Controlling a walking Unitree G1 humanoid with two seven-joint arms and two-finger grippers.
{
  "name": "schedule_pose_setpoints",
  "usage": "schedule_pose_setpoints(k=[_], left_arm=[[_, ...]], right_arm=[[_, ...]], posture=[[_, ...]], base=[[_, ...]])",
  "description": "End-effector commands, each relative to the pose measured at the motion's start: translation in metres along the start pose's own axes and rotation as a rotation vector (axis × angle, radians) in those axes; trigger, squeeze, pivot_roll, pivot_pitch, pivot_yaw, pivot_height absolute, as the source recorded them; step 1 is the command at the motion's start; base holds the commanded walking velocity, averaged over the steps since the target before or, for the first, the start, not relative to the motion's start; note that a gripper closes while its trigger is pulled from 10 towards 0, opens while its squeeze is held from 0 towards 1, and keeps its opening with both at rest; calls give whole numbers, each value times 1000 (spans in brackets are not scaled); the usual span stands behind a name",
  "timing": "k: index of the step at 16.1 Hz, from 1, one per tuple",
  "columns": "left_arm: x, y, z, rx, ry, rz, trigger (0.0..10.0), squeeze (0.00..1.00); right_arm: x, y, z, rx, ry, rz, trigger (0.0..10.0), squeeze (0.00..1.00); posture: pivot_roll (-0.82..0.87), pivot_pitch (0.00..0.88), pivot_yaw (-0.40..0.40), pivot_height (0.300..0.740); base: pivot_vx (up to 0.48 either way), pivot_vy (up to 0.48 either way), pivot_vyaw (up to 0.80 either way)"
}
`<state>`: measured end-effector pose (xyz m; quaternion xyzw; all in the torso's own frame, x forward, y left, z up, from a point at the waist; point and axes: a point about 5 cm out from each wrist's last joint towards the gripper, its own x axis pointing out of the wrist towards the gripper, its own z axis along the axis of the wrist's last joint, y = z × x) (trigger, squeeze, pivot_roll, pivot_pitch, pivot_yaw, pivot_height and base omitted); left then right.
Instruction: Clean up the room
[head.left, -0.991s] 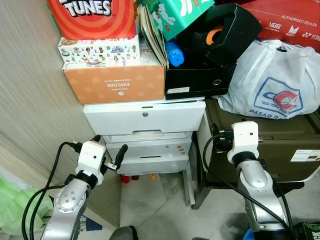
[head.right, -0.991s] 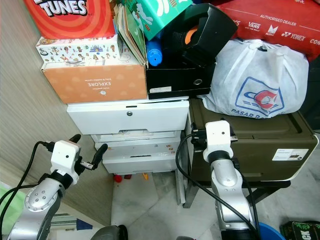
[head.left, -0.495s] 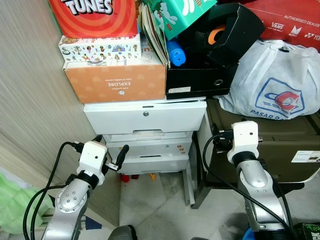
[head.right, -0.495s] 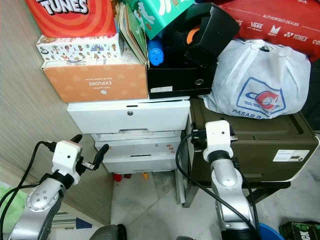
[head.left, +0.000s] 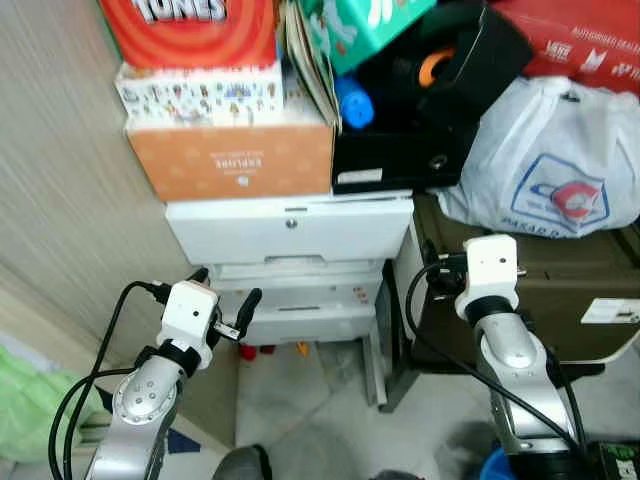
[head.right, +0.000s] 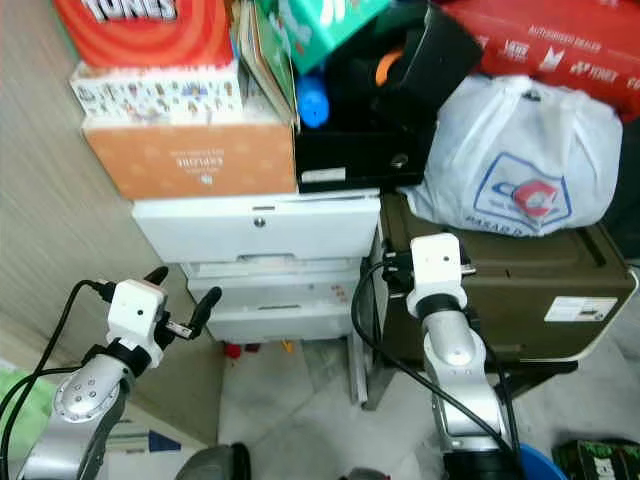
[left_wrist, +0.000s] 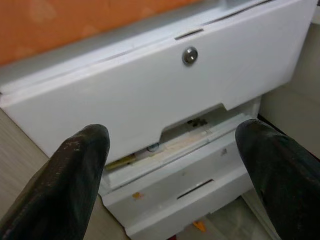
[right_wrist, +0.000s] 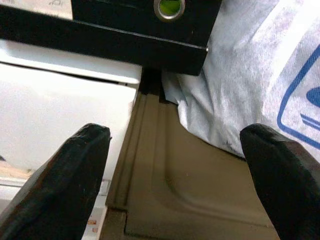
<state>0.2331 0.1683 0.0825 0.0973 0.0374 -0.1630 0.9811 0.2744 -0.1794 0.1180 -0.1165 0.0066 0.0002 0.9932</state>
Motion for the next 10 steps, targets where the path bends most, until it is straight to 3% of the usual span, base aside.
schedule_pose_setpoints(k=[1, 5, 10], left_arm=[[-2, -1, -2, 2, 11, -2, 10000, 0], [-1, -1, -3, 0, 13, 3, 10000, 0], [0, 3, -1, 0, 4, 27, 10000, 0]], right_arm=[[-1, 0, -4, 2, 21, 6, 10000, 0], [1, 0, -3, 2, 21, 7, 10000, 0], [3, -1, -2, -9, 17, -7, 10000, 0]], posture=[[-33, 71, -9, 740], [-34, 71, -10, 740], [-34, 75, -9, 740]], base=[[-304, 0, 0], [-293, 0, 0], [0, 0, 0]])
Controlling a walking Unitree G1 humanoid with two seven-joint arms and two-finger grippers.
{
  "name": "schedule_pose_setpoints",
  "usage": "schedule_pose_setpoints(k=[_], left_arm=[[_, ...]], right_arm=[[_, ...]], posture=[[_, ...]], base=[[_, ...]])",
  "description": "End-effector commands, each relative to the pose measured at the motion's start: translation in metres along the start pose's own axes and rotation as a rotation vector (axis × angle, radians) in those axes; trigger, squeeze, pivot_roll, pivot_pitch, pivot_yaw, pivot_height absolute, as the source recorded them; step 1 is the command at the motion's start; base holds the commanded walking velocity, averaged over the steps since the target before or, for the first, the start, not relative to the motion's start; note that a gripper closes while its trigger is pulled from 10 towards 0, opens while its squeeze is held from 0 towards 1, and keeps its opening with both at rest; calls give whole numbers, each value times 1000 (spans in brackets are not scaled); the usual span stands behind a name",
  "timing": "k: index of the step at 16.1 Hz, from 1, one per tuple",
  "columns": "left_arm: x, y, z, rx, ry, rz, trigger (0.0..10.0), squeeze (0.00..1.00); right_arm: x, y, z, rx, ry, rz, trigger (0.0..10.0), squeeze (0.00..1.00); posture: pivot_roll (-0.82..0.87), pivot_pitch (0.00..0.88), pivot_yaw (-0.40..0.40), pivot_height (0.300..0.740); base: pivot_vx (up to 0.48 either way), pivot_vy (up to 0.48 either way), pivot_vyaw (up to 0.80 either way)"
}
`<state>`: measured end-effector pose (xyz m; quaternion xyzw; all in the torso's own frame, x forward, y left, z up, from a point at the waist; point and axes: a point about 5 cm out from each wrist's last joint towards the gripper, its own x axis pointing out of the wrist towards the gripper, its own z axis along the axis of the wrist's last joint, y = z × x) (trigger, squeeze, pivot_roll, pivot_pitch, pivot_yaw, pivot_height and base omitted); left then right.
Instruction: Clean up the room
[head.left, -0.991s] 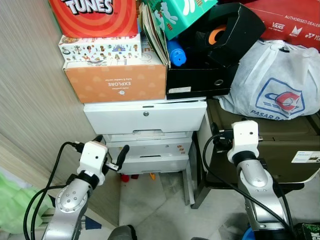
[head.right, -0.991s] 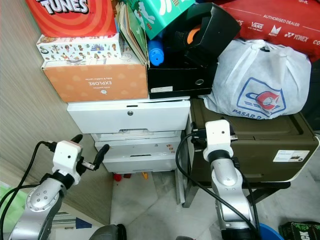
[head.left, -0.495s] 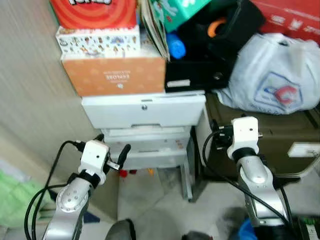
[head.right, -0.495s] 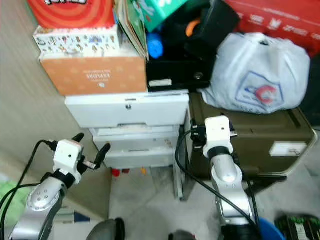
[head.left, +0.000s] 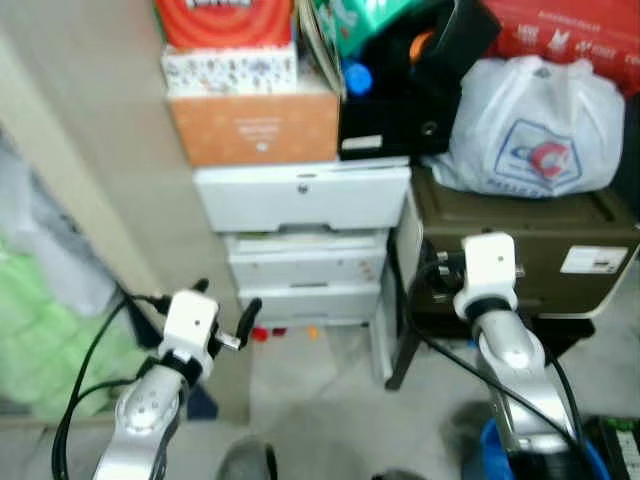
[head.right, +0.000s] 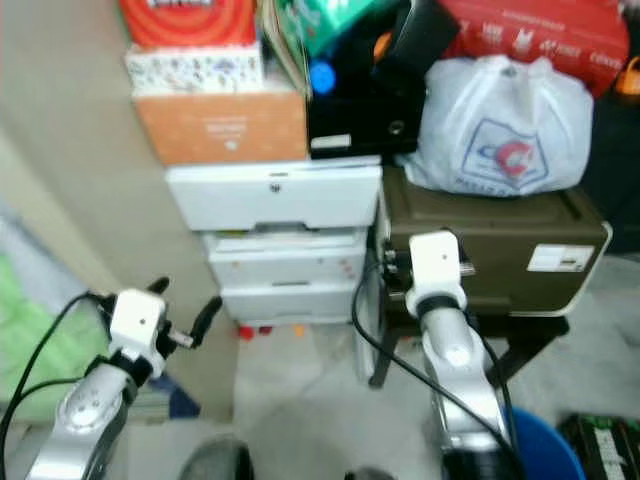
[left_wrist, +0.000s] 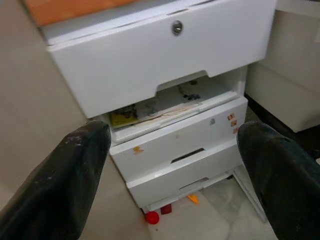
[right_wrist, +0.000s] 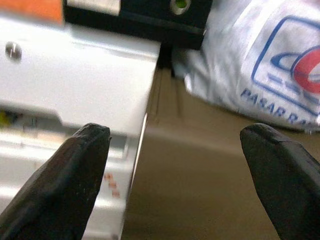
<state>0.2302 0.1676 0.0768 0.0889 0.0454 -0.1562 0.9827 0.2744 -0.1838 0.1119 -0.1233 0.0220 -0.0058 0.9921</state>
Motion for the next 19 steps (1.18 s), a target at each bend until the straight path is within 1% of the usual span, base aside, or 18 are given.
schedule_pose_setpoints(k=[1, 4, 6, 9, 13, 16, 19], left_arm=[[2, 6, 5, 20, -14, 16, 10000, 0], [2, 6, 5, 22, -17, 13, 10000, 0], [2, 6, 5, 21, -14, 12, 10000, 0], [2, 6, 5, 14, -11, 9, 10000, 0], [3, 5, 7, 19, -27, 14, 10000, 0], [3, 6, 7, 33, -35, 31, 10000, 0], [3, 8, 7, 31, -40, 58, 10000, 0]], right_arm=[[2, 1, 5, 4, -15, -1, 10000, 0], [2, 1, 4, 1, -15, -5, 10000, 0], [1, 1, 5, -7, -22, -8, 10000, 0], [1, 1, 4, -12, -19, -7, 10000, 0], [1, 6, 3, 11, -7, 66, 10000, 0], [0, 12, 4, 16, -12, 91, 10000, 0], [1, 11, 6, 20, -16, 95, 10000, 0]], posture=[[-34, 75, -8, 740], [-34, 76, -5, 740], [-34, 75, -2, 740], [-34, 73, -3, 740], [-35, 71, -12, 740], [-34, 65, -16, 740], [-32, 61, -17, 740]], base=[[0, 0, 0], [0, 0, 0], [0, 0, 531], [0, 0, 800], [0, 0, 800], [0, 0, 800], [0, 0, 800]])
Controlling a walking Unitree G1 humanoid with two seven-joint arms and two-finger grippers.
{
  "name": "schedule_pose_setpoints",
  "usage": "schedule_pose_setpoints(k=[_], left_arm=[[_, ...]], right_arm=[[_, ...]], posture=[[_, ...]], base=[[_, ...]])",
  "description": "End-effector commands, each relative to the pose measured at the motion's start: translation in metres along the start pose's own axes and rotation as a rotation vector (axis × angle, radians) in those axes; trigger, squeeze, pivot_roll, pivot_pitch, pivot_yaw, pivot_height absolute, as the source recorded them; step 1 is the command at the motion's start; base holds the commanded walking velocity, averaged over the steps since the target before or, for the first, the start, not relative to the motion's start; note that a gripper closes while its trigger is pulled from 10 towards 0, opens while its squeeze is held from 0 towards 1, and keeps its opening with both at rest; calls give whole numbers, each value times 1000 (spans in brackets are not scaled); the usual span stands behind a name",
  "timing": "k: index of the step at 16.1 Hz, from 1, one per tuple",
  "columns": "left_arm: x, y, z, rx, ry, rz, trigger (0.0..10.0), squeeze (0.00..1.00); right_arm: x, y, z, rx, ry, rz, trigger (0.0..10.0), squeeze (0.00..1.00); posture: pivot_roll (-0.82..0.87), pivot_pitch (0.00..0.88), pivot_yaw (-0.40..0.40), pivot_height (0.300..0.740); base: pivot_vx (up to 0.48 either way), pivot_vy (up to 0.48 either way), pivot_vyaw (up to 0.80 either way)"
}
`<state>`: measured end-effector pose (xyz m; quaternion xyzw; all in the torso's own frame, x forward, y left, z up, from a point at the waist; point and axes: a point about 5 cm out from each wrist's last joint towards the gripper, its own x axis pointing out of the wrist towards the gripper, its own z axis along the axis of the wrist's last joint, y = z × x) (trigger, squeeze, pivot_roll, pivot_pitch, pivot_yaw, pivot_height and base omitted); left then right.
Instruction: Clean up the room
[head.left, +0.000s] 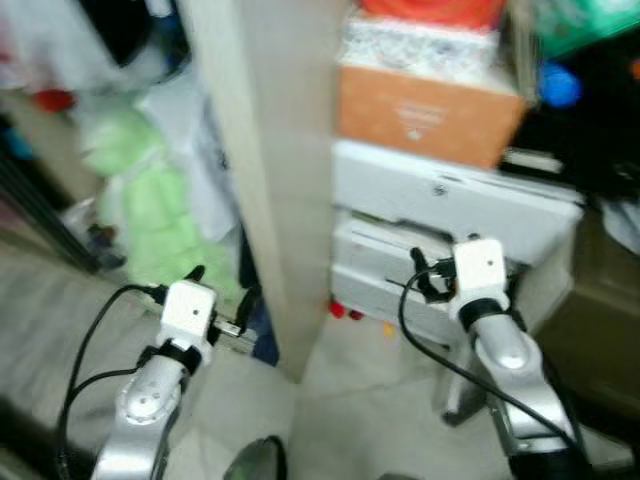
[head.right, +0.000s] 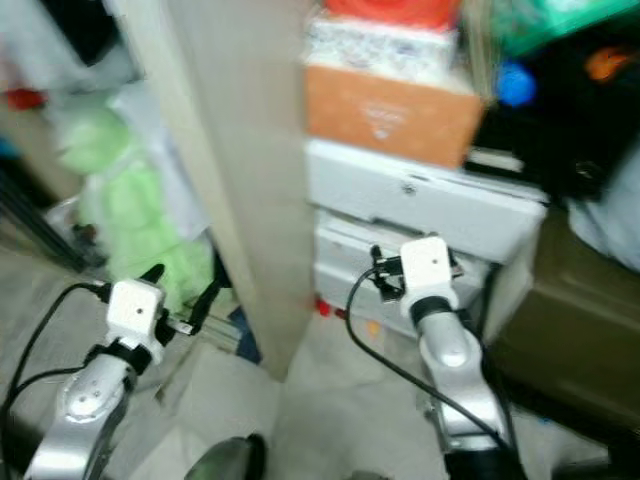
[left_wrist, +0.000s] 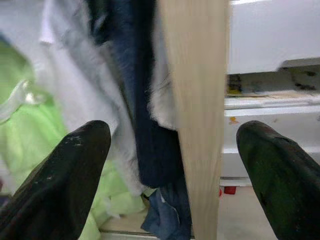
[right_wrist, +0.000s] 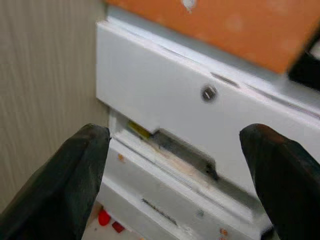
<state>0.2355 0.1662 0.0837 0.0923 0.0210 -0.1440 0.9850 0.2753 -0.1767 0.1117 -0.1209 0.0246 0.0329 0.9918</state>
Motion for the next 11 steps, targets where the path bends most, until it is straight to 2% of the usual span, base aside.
schedule_pose_setpoints(k=[1, 3, 5, 8, 11], left_arm=[[-2, 9, 0, 20, 6, 45, 10000, 0], [-5, 13, 0, 21, 9, 85, 10000, 0], [-17, 23, 0, -4, 0, 228, 10000, 0], [-34, 27, -6, -18, 30, 312, 10000, 0], [-32, 30, -2, -42, 20, 371, 10000, 0]], right_arm=[[0, 3, 4, 17, -15, 16, 10000, 0], [-2, 2, 3, 23, -12, 16, 10000, 0], [-15, 0, -4, 50, 14, -5, 10000, 0], [-30, -5, -13, 82, 51, -45, 10000, 0], [-28, -6, -11, 105, 54, -47, 10000, 0]], posture=[[-31, 60, -18, 740], [-31, 58, -17, 740], [-23, 54, -14, 740], [-17, 56, -4, 740], [-9, 52, -6, 740]], base=[[0, 0, 800], [0, 0, 800], [0, 0, 800], [0, 0, 800], [0, 0, 800]])
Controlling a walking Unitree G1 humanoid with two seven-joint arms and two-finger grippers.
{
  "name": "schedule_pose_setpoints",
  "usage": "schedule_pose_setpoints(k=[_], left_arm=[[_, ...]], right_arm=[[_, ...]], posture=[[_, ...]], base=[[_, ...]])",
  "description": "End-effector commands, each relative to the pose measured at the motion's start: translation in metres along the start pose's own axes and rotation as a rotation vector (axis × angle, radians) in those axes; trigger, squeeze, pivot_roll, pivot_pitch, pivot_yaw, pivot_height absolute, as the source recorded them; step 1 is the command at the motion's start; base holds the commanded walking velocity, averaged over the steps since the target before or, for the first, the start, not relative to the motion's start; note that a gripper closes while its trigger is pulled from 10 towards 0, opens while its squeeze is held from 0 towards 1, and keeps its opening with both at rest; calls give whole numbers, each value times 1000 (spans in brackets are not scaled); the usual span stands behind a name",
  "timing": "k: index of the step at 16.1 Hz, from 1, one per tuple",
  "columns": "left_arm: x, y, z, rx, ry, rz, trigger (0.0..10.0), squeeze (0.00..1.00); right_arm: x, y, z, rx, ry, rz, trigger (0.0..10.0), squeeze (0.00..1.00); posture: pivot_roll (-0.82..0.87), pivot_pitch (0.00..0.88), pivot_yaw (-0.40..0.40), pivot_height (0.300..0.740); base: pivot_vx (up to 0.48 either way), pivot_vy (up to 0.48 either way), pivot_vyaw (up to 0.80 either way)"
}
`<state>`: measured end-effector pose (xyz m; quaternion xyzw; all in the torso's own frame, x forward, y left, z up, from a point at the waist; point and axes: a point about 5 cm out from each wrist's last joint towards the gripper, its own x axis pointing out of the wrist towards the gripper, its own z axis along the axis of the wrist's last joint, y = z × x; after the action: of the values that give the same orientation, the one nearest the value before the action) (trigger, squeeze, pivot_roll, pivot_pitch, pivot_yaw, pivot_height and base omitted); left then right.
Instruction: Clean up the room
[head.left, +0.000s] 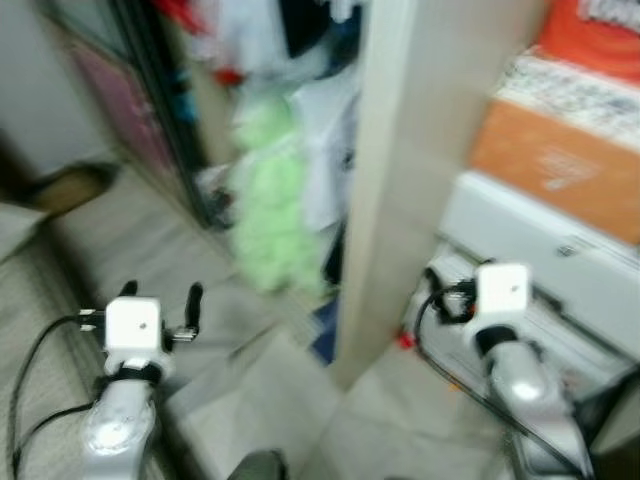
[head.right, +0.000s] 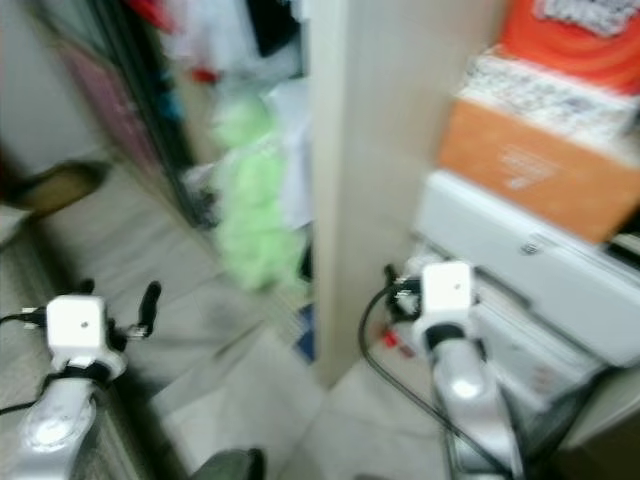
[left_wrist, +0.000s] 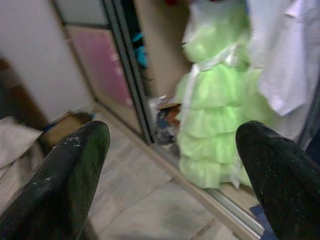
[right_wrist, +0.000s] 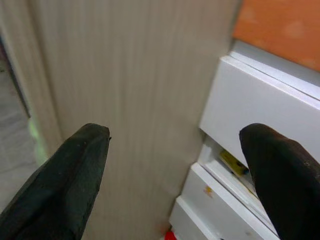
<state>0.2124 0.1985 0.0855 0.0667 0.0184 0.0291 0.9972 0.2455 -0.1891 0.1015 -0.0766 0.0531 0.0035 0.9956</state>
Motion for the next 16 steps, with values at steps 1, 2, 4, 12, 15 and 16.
schedule_pose_setpoints(k=[1, 2, 4, 12, 15, 16], left_arm=[[4, 5, 5, 9, -9, 27, 10000, 0], [7, 4, 6, 11, -15, 20, 10000, 0], [8, 3, 7, 8, -13, 3, 10000, 0], [7, 0, 5, 4, 0, -15, 10000, 0], [8, -1, 4, 5, 2, -25, 10000, 0], [8, -1, 4, 5, 2, -26, 10000, 0]], right_arm=[[3, 4, 5, 14, -11, 12, 10000, 0], [6, 6, 7, 18, -15, 21, 10000, 0], [9, 10, 11, 32, -19, 50, 10000, 0], [6, 23, 7, 65, 27, 214, 10000, 0], [-11, 37, -11, 94, 187, 507, 10000, 0], [-13, 37, -13, 94, 211, 535, 10000, 0]], posture=[[-8, 59, -9, 740], [-8, 64, -6, 740], [-7, 57, -7, 740], [-16, 67, -12, 740], [-18, 70, -10, 740], [-18, 70, -10, 740]], base=[[0, 0, 800], [0, 0, 800], [0, 0, 800], [0, 0, 800], [0, 0, 800], [0, 0, 800]])
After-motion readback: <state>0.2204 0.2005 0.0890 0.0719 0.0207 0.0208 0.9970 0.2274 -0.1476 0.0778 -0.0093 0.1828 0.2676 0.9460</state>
